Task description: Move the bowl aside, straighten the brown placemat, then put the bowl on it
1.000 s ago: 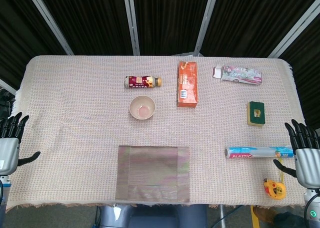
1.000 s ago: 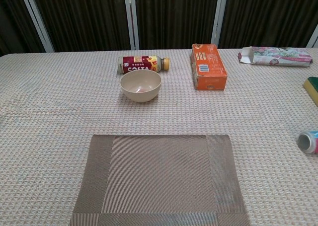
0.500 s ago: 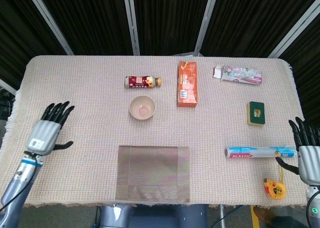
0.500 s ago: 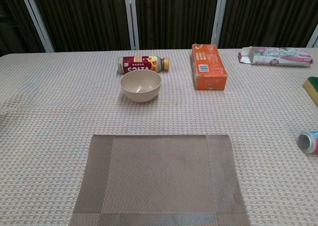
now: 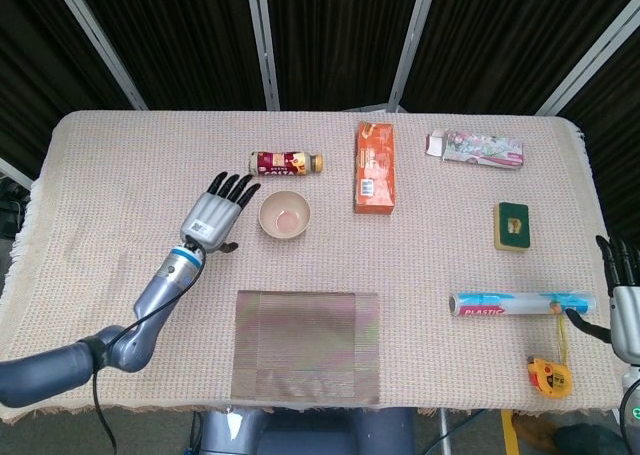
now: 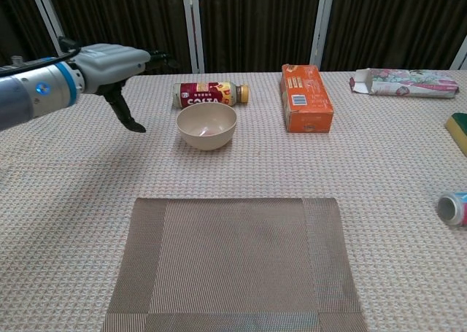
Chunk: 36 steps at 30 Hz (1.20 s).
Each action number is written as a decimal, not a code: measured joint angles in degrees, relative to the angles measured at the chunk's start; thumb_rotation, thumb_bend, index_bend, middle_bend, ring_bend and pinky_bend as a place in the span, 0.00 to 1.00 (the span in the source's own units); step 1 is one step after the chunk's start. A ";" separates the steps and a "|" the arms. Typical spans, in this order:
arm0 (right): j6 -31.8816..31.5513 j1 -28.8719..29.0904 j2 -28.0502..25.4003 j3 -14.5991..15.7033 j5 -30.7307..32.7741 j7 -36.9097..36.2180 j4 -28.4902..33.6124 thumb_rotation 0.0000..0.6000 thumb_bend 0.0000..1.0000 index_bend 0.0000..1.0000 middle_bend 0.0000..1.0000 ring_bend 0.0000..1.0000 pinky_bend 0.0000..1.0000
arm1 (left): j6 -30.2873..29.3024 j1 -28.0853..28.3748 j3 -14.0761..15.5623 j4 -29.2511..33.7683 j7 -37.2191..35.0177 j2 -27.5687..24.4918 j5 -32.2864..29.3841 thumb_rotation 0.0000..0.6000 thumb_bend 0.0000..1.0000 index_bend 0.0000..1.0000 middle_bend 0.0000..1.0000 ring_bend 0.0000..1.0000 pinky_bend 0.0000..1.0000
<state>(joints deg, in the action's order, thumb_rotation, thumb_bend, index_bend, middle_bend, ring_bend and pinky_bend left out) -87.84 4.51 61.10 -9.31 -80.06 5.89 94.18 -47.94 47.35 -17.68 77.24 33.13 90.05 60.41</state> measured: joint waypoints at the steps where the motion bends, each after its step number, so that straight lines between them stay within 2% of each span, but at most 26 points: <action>1: 0.04 -0.04 -0.06 -0.17 0.42 -0.21 -0.13 1.00 0.00 0.00 0.00 0.00 0.00 | 0.74 1.11 -0.12 -1.83 0.68 1.32 -0.98 1.00 0.18 0.09 0.00 0.00 0.00; 4: 0.35 -0.08 -0.20 -0.47 1.30 -0.66 -0.51 1.00 0.00 0.00 0.00 0.00 0.00 | 2.20 3.38 -0.18 -5.99 1.85 4.20 -2.89 1.00 0.19 0.15 0.00 0.00 0.00; 12: 1.64 0.20 -0.37 -0.62 2.31 -1.37 -1.05 1.00 0.00 0.00 0.00 0.00 0.00 | 4.17 7.07 0.81 -13.66 2.52 10.16 -5.78 1.00 0.27 0.19 0.00 0.00 0.00; 15: 1.80 0.24 -0.47 -0.69 2.52 -1.57 -1.10 1.00 0.00 0.00 0.00 0.00 0.00 | 4.19 7.88 1.20 -15.86 1.98 12.21 -5.71 1.00 0.36 0.30 0.00 0.00 0.00; 19: 1.94 0.22 -0.66 -0.75 2.79 -1.79 -1.12 1.00 0.00 0.00 0.00 0.00 0.00 | 4.25 8.87 1.67 -18.46 1.44 14.62 -5.88 1.00 0.48 0.52 0.00 0.00 0.00; 22: 1.95 0.16 -0.82 -0.77 2.88 -1.97 -1.13 1.00 0.00 0.00 0.00 0.00 0.00 | 4.11 9.29 2.13 -19.75 1.50 15.71 -6.03 1.00 0.53 0.60 0.00 0.00 0.00; 31: 1.87 0.08 -1.08 -0.63 2.63 -2.19 -0.95 1.00 0.00 0.00 0.00 0.00 0.00 | 1.97 8.87 2.46 -18.54 1.02 14.69 -5.88 1.00 0.55 0.61 0.00 0.00 0.00; 36: 1.59 -0.04 -1.20 -0.32 1.91 -2.16 -0.49 1.00 0.00 0.00 0.00 0.00 0.00 | 0.29 7.42 2.59 -15.48 0.55 11.01 -5.48 1.00 0.55 0.61 0.00 0.00 0.00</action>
<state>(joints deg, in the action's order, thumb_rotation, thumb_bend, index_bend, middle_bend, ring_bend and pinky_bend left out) -86.25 4.47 59.90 -9.63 -78.15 3.72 93.69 -47.65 54.77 -15.09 61.76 33.67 101.06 54.93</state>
